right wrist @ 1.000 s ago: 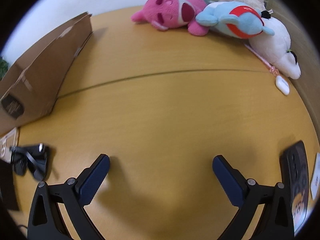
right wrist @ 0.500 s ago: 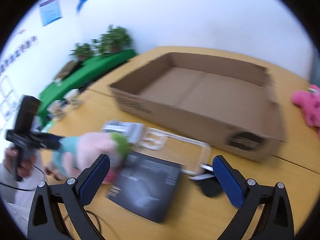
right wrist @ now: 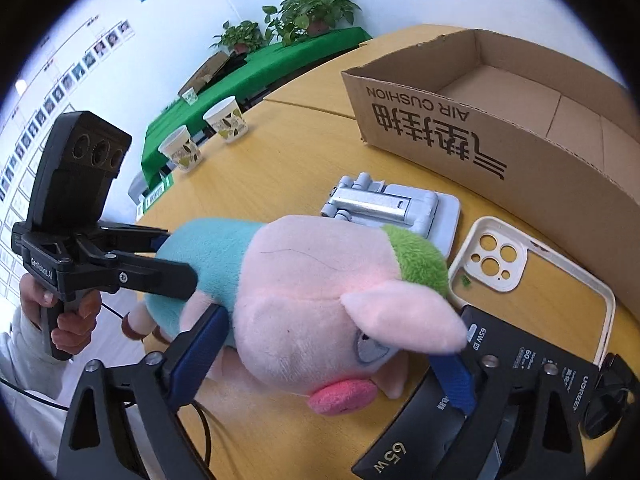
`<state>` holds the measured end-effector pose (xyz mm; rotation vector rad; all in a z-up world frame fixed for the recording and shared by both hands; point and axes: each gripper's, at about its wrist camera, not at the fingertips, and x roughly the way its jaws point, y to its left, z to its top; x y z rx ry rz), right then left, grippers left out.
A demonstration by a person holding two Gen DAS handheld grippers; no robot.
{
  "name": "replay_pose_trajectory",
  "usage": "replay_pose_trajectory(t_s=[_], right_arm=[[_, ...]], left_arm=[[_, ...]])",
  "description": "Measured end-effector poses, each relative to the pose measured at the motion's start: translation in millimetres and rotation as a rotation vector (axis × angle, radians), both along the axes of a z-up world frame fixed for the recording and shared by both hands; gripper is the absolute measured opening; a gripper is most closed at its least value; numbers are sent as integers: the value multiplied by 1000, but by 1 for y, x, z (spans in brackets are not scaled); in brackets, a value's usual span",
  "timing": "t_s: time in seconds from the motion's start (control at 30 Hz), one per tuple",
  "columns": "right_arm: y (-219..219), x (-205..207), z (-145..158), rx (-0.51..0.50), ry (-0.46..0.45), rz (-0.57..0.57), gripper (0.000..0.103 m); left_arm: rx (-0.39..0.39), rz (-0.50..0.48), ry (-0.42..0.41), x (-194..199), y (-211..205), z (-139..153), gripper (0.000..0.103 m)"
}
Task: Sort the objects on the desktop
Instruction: 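Lift the plush pig with both grippers and carry it over the cardboard box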
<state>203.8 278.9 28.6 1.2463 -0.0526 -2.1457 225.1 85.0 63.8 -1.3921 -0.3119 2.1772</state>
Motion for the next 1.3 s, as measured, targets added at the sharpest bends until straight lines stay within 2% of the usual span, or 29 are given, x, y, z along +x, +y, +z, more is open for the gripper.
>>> replay_pose_trajectory(t_s=[0.07, 0.17, 0.27, 0.33, 0.4, 0.57, 0.73, 0.8, 0.87, 0.97, 1.13, 1.3], right_arm=[[-1, 3, 3, 11, 11, -2, 87], [-4, 6, 15, 44, 61, -23, 84], [18, -1, 37, -26, 111, -117, 77], [36, -7, 59, -56, 175, -185, 77], [53, -15, 84, -68, 244, -241, 77], [81, -44, 129, -42, 358, -328, 77], [107, -100, 169, -20, 433, -392, 77], [115, -129, 176, -20, 429, -403, 77], [123, -162, 176, -20, 409, -412, 77], [129, -213, 160, -22, 346, -420, 77], [138, -291, 93, -41, 174, -429, 77], [139, -337, 25, -41, 21, -445, 77]], left_arm=[[-40, -17, 73, -8, 11, 19, 69], [-18, -41, 199, -27, 20, 61, 60], [-13, -87, 309, -46, 35, 95, 57], [-23, -102, 347, -65, 47, 110, 56], [8, -124, 374, -85, 56, 124, 57], [60, -162, 486, -141, 79, 166, 57], [80, -169, 545, -220, 101, 198, 57], [69, -166, 547, -254, 108, 202, 57], [50, -159, 521, -291, 114, 195, 57], [7, -150, 432, -350, 122, 163, 57], [-58, -113, 227, -433, 132, 87, 57], [-114, -46, 38, -478, 130, 18, 58]])
